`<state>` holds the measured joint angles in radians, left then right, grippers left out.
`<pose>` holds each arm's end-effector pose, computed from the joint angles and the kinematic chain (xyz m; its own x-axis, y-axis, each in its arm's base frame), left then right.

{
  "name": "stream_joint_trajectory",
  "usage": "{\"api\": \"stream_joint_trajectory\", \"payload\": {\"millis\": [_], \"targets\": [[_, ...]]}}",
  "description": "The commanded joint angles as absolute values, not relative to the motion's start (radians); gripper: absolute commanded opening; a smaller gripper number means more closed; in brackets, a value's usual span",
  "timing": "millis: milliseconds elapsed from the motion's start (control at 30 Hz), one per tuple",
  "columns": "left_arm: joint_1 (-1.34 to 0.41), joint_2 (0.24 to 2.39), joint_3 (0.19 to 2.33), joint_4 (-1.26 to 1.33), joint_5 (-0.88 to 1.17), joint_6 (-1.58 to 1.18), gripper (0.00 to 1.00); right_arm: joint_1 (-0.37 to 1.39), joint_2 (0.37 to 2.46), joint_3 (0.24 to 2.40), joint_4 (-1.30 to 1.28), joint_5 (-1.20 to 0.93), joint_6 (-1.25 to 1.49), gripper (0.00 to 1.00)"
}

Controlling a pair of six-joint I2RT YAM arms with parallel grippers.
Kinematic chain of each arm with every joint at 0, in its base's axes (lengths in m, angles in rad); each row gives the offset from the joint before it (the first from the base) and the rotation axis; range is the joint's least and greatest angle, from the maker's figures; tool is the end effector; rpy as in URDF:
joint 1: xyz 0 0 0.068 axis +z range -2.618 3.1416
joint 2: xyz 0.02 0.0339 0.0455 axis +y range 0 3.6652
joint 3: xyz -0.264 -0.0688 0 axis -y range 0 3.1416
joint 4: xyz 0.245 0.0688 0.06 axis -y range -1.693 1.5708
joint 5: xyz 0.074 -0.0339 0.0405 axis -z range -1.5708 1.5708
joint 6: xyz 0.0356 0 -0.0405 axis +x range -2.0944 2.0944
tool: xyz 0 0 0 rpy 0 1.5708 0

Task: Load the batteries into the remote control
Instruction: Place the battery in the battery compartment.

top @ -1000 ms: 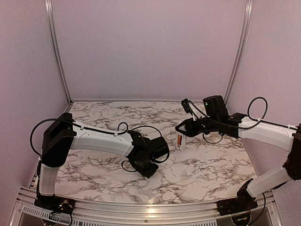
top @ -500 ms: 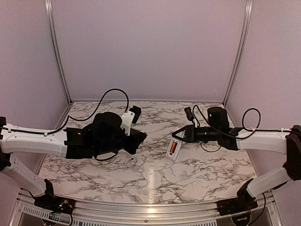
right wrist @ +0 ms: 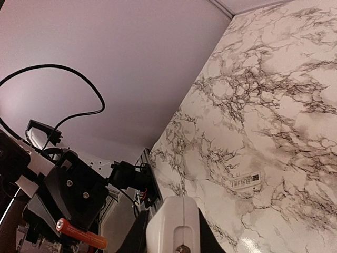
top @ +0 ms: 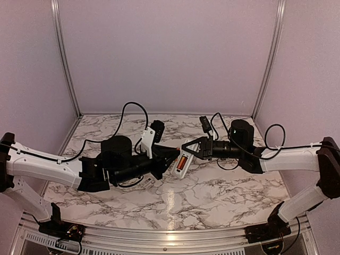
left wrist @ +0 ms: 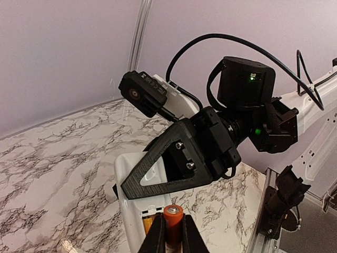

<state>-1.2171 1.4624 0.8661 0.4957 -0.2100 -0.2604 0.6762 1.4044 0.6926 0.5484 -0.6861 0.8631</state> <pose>0.1234 -0.3127 0.2771 -0.2513 -0.0463 -0.9668 0.8082 0.5396 -0.2359 0.2208 0.2061 0.2427 -0.8209 0.0951 -0.5631 -0.5353 0.2154 0.8167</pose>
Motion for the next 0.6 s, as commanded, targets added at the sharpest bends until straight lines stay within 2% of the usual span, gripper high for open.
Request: {"api": "stream_joint_trajectory", "payload": {"millis": [0, 567], "targets": [[-1.228, 1.486, 0.85, 0.585, -0.189, -0.251, 0.0, 0.692, 1.43, 0.699, 0.689, -0.713, 0.963, 0.0], [-1.233, 1.551, 0.864, 0.542, -0.254, -0.254, 0.0, 0.713, 1.455, 0.692, 0.791, -0.736, 1.067, 0.0]]}}
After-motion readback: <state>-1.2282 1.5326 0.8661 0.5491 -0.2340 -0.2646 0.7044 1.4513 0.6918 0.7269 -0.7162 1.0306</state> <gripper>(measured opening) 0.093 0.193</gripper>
